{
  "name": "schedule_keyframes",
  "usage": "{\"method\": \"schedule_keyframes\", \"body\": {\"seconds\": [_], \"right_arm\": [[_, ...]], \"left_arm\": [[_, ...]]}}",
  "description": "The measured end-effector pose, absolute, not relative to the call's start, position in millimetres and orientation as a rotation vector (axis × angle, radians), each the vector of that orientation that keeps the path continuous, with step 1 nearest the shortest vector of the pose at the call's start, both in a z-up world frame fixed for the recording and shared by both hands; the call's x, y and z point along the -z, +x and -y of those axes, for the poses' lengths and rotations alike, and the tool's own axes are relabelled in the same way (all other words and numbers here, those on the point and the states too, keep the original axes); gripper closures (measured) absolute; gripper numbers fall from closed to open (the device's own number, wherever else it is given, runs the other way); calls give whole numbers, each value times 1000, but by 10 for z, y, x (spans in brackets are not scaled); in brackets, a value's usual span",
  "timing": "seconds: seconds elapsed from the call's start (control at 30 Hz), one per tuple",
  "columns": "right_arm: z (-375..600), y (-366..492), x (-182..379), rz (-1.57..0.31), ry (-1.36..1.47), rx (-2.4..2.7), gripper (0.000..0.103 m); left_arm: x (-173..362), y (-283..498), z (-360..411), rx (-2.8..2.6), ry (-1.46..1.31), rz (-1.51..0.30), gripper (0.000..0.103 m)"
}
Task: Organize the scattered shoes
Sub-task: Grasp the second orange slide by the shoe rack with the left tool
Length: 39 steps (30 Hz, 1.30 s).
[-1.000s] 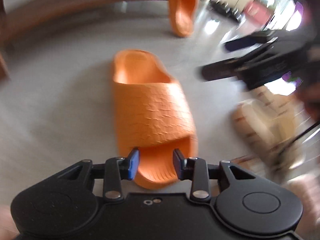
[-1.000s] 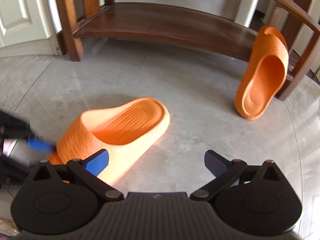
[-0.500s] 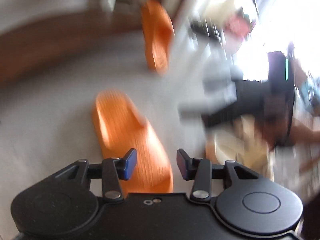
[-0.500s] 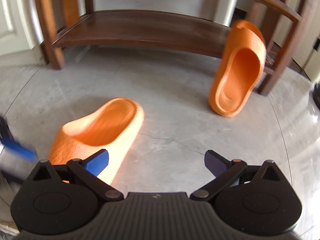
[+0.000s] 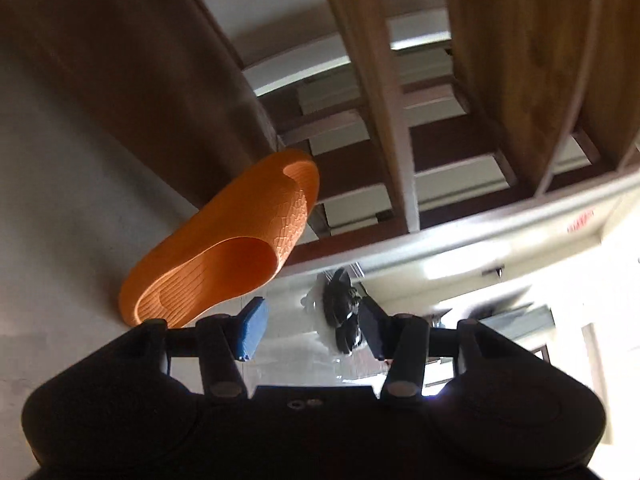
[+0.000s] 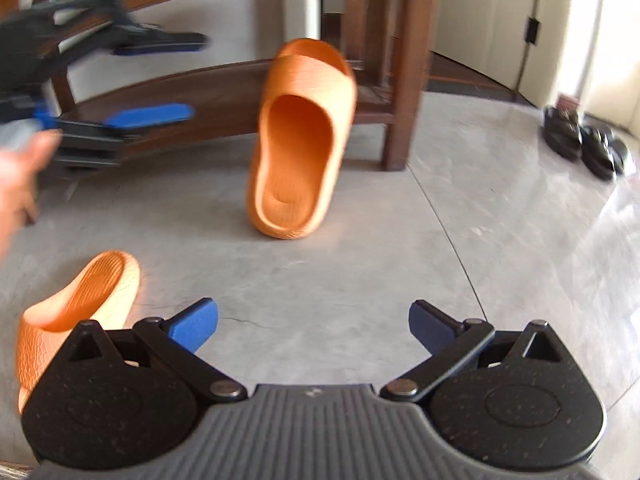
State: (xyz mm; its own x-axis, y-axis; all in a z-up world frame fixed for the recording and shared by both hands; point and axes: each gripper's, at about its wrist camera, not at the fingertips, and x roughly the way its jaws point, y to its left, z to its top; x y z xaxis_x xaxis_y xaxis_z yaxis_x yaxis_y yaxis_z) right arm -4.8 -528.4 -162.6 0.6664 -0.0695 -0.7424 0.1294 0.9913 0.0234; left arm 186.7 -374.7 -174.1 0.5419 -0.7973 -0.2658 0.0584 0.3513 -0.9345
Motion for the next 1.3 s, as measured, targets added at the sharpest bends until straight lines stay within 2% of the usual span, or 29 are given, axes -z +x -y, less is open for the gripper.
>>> {"method": "schedule_keyframes", "body": {"seconds": [0.23, 0.9, 0.93, 0.97, 1.0, 1.07, 1.3], "right_arm": [[5438, -86, 1738, -856, 83, 89, 0], [6257, 677, 1559, -772, -61, 275, 0], [6283, 757, 1549, -768, -74, 282, 0], [6298, 796, 1542, -767, -73, 284, 0], [6318, 862, 1538, -772, -60, 281, 0], [6337, 938, 1533, -776, -42, 277, 0], [6245, 916, 1604, -780, -26, 261, 0]], "left_arm": [[1923, 2106, 4127, 515, -1098, -776, 56], [1802, 2257, 4366, 449, -865, -670, 58], [1793, 2272, 4381, 448, -859, -663, 59], [1783, 2288, 4397, 448, -853, -654, 73], [1765, 2335, 4420, 465, -845, -663, 81], [1729, 2428, 4450, 509, -837, -691, 89], [1537, 2333, 4338, 727, -739, -688, 92]]}}
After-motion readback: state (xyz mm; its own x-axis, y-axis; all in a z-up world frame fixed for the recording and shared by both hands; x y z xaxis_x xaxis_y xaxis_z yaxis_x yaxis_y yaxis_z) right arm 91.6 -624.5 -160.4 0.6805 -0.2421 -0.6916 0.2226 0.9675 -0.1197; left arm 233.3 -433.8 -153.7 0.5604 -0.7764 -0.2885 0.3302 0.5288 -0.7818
